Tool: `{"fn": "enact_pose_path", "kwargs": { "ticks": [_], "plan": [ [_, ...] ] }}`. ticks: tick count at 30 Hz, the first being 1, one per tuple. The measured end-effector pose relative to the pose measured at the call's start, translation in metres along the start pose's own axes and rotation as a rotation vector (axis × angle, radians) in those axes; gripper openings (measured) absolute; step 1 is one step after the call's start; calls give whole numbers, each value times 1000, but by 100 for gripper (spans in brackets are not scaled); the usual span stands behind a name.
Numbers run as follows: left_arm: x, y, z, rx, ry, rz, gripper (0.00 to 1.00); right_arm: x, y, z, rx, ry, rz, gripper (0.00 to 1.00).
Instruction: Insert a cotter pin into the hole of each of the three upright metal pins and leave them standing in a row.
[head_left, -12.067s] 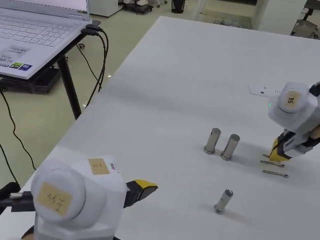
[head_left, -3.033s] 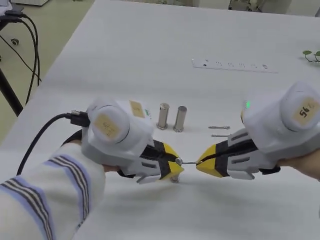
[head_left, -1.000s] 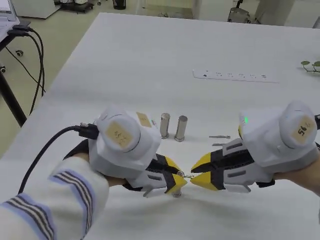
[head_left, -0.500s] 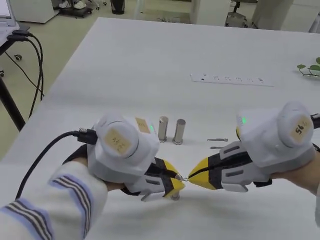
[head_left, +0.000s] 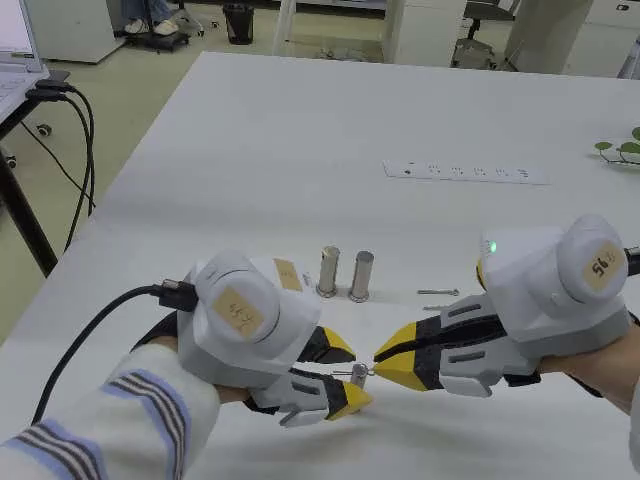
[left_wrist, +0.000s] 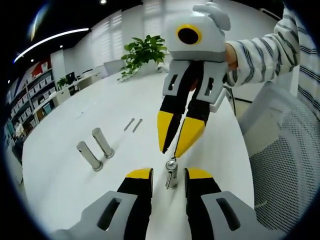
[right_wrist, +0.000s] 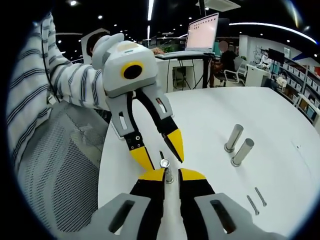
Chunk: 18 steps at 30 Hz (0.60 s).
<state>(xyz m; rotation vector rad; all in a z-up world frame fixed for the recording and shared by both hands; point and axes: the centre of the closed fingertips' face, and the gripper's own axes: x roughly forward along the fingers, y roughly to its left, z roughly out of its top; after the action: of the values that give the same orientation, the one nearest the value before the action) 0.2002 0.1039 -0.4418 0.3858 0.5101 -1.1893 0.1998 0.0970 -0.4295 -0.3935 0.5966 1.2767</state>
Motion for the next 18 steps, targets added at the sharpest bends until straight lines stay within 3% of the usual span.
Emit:
{"fn": "enact_pose_path", "kwargs": {
  "ticks": [3, 5, 8, 11, 17, 18],
  "plan": [
    [-10, -2, 4, -103, -76, 5, 31, 1, 1, 3, 64, -52, 1, 15],
    [-16, -2, 3, -117, -96, 11, 41, 2, 3, 3, 84, -72, 9, 15],
    [-32, -6, 9, -231, -155, 19, 52, 8, 6, 0, 122, -102, 12, 18],
    [-48, -6, 16, -240, -207, 38, 60, 14, 8, -5, 136, -94, 7, 19],
    [-64, -11, 12, -235, -204, 67, 85, 25, 15, -11, 129, -67, 25, 18],
    [-66, -12, 9, -198, -188, 83, 86, 26, 15, -12, 129, -66, 26, 19]
  ]
}}
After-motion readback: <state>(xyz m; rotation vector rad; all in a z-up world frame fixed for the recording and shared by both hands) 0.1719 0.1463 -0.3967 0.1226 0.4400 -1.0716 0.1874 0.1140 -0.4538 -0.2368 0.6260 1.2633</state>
